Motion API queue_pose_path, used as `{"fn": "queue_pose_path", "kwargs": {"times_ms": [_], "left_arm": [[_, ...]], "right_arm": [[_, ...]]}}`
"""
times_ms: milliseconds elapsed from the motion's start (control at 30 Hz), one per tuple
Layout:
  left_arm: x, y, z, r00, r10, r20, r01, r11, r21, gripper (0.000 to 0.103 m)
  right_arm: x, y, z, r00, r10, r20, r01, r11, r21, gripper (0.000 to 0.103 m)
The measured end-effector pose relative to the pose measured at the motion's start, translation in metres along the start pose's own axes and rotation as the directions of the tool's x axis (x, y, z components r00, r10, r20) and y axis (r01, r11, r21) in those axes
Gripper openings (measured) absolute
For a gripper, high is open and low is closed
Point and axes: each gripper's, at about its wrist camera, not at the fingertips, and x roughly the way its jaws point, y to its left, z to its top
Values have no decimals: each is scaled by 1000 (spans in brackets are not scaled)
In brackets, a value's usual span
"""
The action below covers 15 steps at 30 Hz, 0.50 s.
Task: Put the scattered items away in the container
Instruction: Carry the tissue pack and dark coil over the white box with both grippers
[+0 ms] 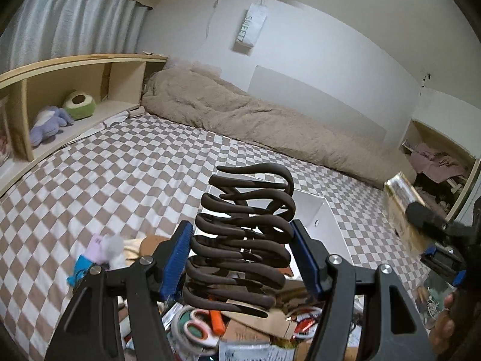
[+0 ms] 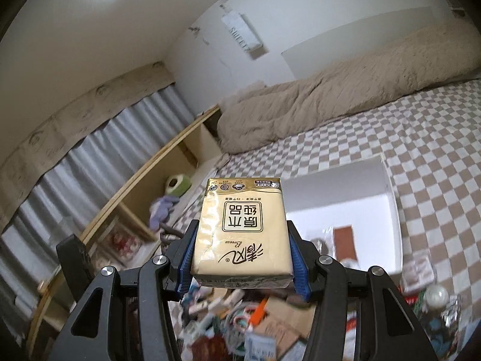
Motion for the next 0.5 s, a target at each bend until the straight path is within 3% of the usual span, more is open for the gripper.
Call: {"fn": "queue_pose_path", "kwargs": {"times_ms": [133,333,500], "left_arm": [[19,-11,12,1000,-4,-16,4,1000,25,65],[46,-27,24,997,-36,-61,38,999,33,65],[70,-42,23,996,-40,-78,46,997,69,65]], "right_arm": [[18,-17,17,999,-47,0,46,999,26,54],[49,-37,23,972,-234,-10,234,972,-17,54],[76,-54,12,960,-268,-81,267,963,-32,54]]}}
